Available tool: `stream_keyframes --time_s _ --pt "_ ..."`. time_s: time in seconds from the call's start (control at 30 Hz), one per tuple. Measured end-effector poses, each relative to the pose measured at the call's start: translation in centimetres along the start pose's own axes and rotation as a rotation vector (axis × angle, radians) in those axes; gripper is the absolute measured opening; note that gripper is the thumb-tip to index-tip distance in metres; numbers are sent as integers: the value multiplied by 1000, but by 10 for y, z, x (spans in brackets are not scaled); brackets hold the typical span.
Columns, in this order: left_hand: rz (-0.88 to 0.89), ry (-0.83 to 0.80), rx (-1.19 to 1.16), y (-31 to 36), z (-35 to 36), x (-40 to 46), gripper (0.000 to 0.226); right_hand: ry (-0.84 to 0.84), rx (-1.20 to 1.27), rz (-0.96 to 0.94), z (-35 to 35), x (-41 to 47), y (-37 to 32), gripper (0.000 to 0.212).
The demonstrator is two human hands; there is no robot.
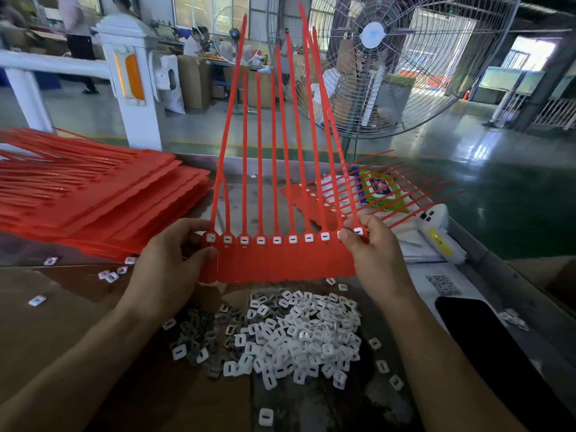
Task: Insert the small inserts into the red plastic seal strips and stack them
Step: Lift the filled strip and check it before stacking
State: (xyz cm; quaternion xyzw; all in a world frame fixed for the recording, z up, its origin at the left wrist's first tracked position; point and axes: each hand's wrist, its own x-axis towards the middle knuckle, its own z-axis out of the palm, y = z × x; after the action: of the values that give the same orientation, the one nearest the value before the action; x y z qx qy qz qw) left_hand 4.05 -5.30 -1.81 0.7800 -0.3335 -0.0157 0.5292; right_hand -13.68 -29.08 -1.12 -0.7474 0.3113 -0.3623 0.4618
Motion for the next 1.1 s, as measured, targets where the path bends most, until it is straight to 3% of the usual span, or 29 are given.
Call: stream_keyframes --time_s 0.37,0.77,0.97,1.1 --pt "56 -9 -132 -4 -3 -5 37 22 75 35 -5 0 0 7" --pt "-14 -8 -193 -9 1 2 27 32 130 136 -2 2 6 8" --pt "-16 -30 -168 -15 6 12 41 76 75 158 1 5 10 9" --pt "6 -67 -207 -16 12 11 53 198 151 217 0 13 14 8"
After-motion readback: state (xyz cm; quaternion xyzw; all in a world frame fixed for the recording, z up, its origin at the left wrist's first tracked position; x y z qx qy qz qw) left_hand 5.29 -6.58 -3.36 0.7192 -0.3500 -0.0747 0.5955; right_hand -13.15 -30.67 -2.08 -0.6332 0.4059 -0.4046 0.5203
